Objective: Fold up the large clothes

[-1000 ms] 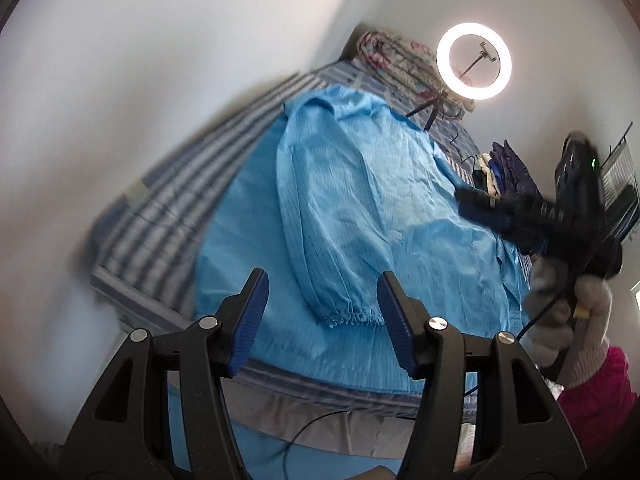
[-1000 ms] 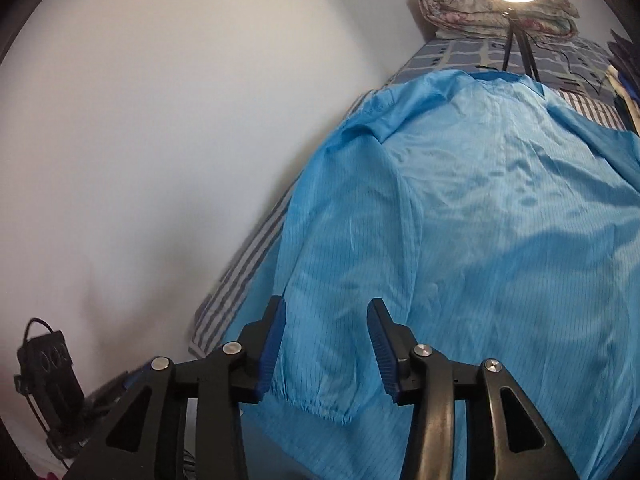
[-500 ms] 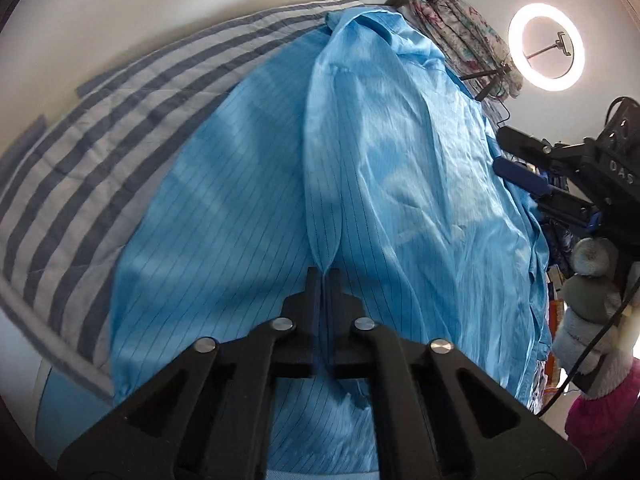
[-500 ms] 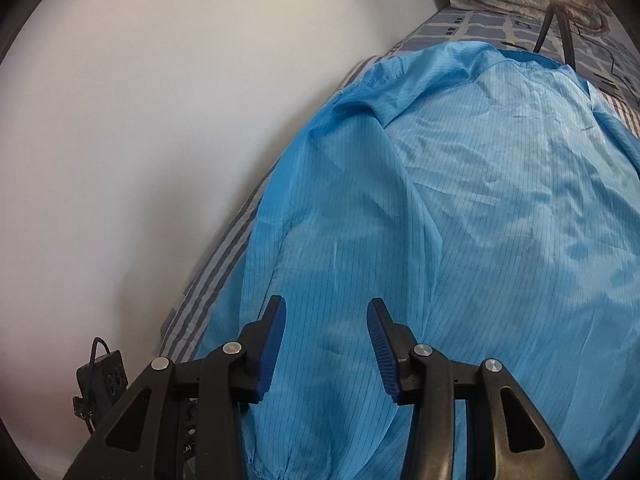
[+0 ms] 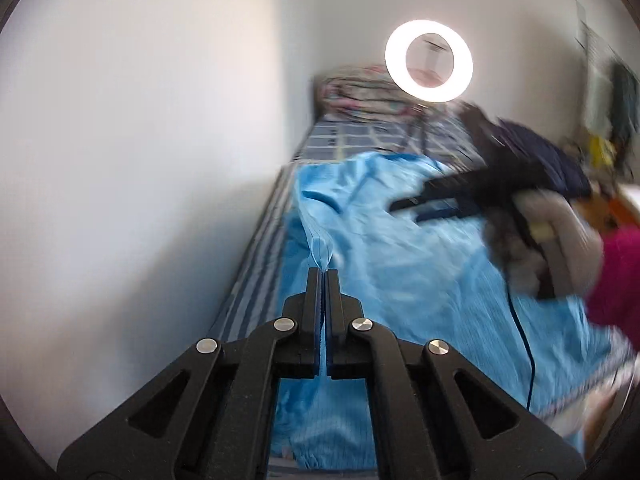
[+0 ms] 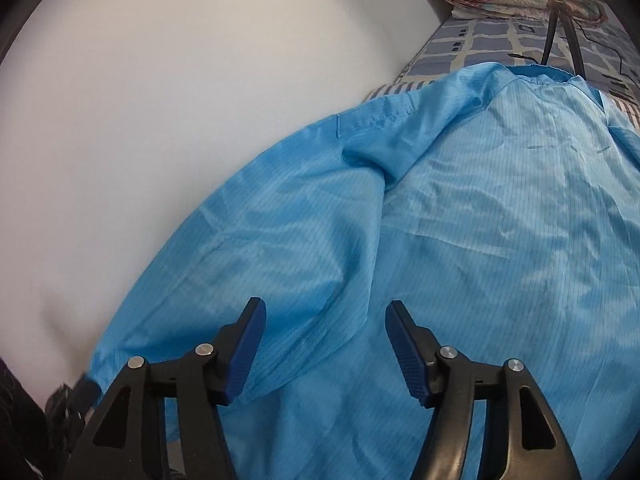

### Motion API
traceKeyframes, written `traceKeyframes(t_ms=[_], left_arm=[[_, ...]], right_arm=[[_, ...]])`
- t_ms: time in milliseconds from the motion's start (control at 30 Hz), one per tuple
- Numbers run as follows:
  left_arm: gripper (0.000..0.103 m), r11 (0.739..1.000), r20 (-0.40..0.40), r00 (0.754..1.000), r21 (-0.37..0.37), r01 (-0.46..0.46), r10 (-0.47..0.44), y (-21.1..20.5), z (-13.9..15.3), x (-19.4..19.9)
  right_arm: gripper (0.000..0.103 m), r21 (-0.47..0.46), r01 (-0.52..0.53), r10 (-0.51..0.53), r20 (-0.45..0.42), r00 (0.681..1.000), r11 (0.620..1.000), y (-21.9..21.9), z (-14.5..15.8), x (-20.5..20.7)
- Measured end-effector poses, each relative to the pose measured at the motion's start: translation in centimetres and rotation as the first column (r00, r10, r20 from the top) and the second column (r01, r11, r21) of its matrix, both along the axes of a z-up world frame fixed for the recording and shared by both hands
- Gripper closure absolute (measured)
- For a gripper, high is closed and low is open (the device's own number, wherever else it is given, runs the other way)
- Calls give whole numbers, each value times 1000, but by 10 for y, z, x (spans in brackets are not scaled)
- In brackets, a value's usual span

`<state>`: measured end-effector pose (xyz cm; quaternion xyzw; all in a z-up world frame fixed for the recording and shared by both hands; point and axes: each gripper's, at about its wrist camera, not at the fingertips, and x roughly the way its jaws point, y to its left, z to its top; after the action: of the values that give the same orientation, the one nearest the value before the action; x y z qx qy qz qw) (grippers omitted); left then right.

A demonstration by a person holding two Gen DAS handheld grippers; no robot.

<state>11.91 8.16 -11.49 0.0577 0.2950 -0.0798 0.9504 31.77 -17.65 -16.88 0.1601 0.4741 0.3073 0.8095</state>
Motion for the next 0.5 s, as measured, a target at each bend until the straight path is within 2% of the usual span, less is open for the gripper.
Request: traceKeyframes(t_ms=[67,167,267,400,433,467,500], left_arm=[[103,996,-44,995,30,88,-87,-23,-13,-12],[103,976,-123,973,78,205,-194,-61,-47,-26],[103,968,-210,948,28,251,-240,-79,-77,-31],[103,964,-265,929,-13,265,-259,-89,-97,-31],[103,965,-278,925,-23,262,-257,-90,-96,-34],[98,966,-301,919,-41,255,-256,-90,-97,-33],[91,967,-317,914,-70,246,-255,-87,-96,-32]], right_arm=[[37,73,32,-30,-21,999,997,-11,1,8],[35,167,97,-86,-73,994,981,-31,-6,18],[35,210,142,-115,-135,984,967,-43,-21,25],[37,187,160,-125,-186,975,969,-43,-43,32],[49,171,157,-124,-192,974,973,-40,-49,34],[73,137,157,-128,-199,972,978,-38,-55,36],[83,71,161,-143,-210,967,984,-34,-62,38]])
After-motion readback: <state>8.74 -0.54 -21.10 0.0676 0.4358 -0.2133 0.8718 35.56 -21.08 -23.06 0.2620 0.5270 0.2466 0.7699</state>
